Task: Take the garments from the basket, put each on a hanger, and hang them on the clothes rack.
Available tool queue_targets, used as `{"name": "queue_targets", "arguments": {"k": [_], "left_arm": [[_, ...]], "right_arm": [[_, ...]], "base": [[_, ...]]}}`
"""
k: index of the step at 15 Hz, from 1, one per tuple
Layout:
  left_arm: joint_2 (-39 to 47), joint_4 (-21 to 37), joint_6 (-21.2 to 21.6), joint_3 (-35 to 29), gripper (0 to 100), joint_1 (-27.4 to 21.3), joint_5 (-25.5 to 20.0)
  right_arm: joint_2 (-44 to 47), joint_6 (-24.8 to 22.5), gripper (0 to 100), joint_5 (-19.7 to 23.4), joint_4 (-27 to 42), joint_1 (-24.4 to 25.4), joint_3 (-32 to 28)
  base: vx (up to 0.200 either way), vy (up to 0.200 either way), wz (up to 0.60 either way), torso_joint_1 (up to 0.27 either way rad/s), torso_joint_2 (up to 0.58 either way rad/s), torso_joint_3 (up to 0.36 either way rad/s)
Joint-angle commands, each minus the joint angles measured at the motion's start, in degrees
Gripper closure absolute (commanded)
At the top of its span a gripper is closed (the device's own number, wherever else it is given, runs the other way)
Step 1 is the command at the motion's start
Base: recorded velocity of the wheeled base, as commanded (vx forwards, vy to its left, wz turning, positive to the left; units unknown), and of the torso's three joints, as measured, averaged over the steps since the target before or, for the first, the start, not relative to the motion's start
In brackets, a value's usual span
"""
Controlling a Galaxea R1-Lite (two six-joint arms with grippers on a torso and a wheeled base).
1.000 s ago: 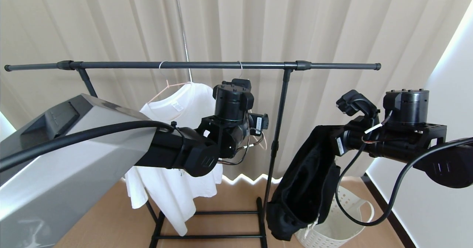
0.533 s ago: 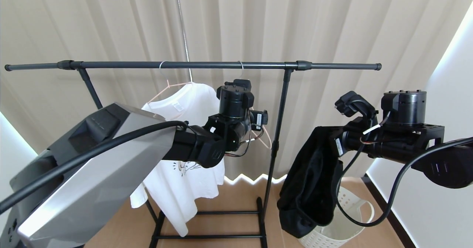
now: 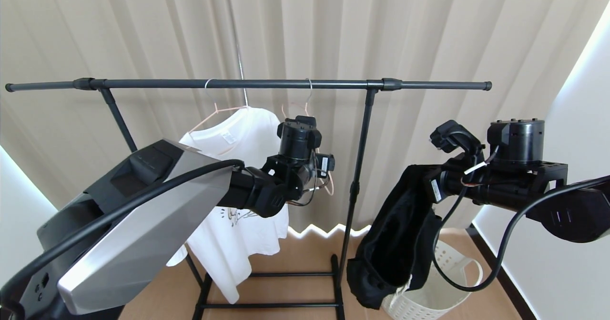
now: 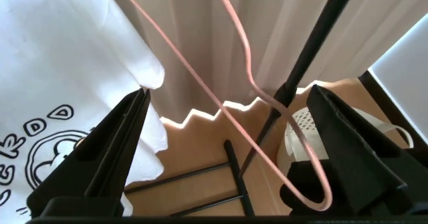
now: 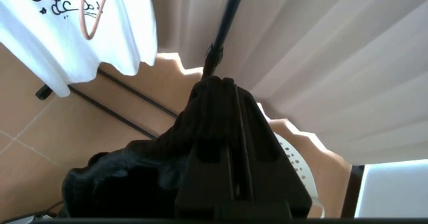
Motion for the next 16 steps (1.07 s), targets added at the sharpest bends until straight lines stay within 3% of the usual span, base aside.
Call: {"name": "queue_targets", "arguments": {"k": [1, 16], "left_arm": [[-1.8, -0.1, 0.0, 1.7, 0, 0.3, 0.0], [-0.3, 0.0, 2.2, 1.2, 0, 2.7, 0.0]], "right_arm": [[0.2, 0.0, 100, 0.1, 0.0, 0.1, 0.0], [0.0, 0.0, 100, 0.1, 0.0, 0.3, 0.1]], "base": [[0.000, 0.000, 0.00, 0.000, 0.00, 0.000], [0.000, 0.000, 0.00, 0.000, 0.00, 0.000]]}}
